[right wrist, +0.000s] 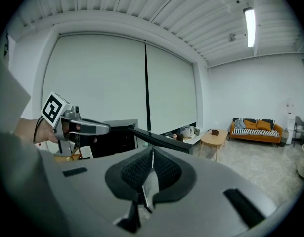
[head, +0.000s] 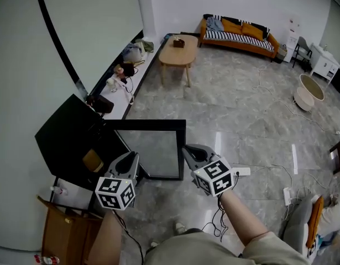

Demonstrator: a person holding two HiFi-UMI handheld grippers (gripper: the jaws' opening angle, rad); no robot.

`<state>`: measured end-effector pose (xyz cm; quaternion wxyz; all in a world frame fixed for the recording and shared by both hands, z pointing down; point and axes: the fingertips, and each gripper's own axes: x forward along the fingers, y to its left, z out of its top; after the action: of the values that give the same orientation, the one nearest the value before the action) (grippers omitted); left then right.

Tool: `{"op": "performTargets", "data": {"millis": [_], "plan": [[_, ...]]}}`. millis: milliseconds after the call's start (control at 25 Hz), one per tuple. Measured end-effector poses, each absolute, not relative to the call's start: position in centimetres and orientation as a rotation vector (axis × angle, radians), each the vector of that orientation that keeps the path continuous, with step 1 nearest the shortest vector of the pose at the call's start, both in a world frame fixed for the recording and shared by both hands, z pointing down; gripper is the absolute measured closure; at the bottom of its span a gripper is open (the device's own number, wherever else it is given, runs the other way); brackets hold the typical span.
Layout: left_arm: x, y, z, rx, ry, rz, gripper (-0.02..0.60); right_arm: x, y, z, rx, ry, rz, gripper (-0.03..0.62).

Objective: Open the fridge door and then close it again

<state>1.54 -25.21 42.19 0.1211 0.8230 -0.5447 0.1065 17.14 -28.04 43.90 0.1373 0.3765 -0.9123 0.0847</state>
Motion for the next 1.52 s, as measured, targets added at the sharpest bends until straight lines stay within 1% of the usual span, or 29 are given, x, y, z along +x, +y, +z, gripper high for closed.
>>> {"op": "performTargets", "data": {"millis": [160, 320, 360, 400, 440, 560, 760, 920, 1160, 1320, 1520], "plan": [[0.5, -24.4, 42.8, 2.381, -1.603, 0.312, 0.551, 16.4, -27.9, 44.1, 1.072, -2.651, 0.236, 0.597], [0.2, -24.0, 42.7, 2.380, -1.614, 0.322, 0.555, 15.9, -27.8, 42.4, 1.032, -2.730, 0.193, 0.595], [0.1, -24.0, 42.6, 2.379, -1.619, 0.321, 0.560, 15.7, -27.9, 41.8, 1.018, -2.750, 0.181, 0.585], [0.0, -24.0, 42.6, 2.379, -1.622, 0.319, 0.563, 15.6, -28.2, 41.3, 1.003, -2.767, 0.172, 0.500], [-0.1, -24.0, 42.5, 2.379, -1.622, 0.317, 0.563, 15.5, -28.6, 40.9, 0.990, -2.780, 0.161, 0.435], [0.0, -24.1, 42.4, 2.389, -1.616, 0.312, 0.565, 15.3, -29.8, 40.1, 0.964, -2.789, 0.098, 0.375], [0.2, -25.1, 42.1, 2.401, -1.615, 0.301, 0.568, 15.2, -32.5, 39.9, 0.901, -2.760, -0.015, 0.313], [0.4, -25.9, 42.1, 2.408, -1.611, 0.297, 0.568, 15.2, -34.9, 40.5, 0.858, -2.731, -0.052, 0.295], [0.4, -27.1, 43.1, 2.393, -1.601, 0.302, 0.568, 15.3, -38.1, 42.5, 0.818, -2.715, -0.016, 0.273], [0.3, -28.0, 43.7, 2.379, -1.596, 0.311, 0.568, 15.3, -39.5, 44.8, 0.769, -2.704, 0.046, 0.267], [0.6, -28.9, 44.5, 2.374, -1.585, 0.321, 0.568, 15.3, -40.3, 47.0, 0.688, -2.767, 0.207, 0.267]]}}
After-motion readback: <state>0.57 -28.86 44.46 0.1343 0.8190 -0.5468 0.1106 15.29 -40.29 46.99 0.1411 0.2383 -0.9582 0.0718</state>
